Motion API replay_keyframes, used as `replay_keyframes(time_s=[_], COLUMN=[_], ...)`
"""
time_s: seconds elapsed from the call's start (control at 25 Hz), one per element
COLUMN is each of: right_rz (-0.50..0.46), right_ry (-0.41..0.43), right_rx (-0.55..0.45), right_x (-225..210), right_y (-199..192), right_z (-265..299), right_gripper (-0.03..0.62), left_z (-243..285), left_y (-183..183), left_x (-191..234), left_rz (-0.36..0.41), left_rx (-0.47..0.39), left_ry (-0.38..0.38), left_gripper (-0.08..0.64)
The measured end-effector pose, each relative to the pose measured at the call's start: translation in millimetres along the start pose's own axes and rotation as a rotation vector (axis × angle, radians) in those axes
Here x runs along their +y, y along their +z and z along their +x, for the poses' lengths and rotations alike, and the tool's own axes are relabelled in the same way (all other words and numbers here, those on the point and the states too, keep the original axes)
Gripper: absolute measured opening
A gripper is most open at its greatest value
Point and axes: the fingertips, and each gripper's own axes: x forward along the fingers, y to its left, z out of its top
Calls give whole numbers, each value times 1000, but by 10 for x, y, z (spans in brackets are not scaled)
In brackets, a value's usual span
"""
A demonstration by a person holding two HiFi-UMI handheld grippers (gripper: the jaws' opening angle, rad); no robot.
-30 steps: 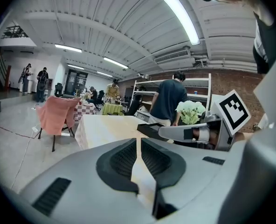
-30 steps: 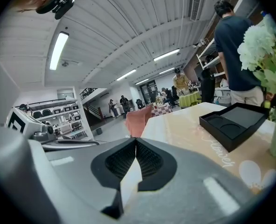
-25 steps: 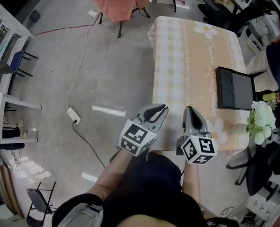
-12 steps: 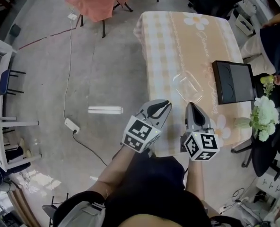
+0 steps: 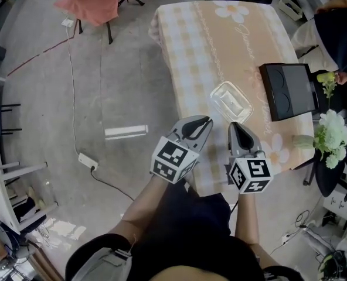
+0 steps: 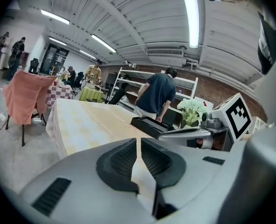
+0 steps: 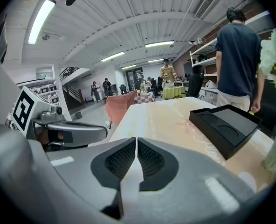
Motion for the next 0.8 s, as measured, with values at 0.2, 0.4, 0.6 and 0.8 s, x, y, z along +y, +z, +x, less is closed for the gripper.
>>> replay_keyframes(time_s=[0.2, 0.4, 0.6, 0.8], right_rz=[-39, -85, -156, -203], right_ry=[19, 31, 51, 75], right_rx=[64, 135, 218, 290], right_x=[-20, -23, -54, -90], right_y=[-67, -167, -276, -358], right_z=[168, 332, 472, 564], right_gripper=[13, 48, 71, 81], left_z=[90, 168, 219, 240], left_y=[-20, -69, -83, -91], left_x=[100, 194, 311, 410], left_rz=[-28, -27, -46, -70], left_rx=[18, 40, 38, 37], left_ry=[-28, -41, -37, -27], left_gripper=[35, 35, 35, 35])
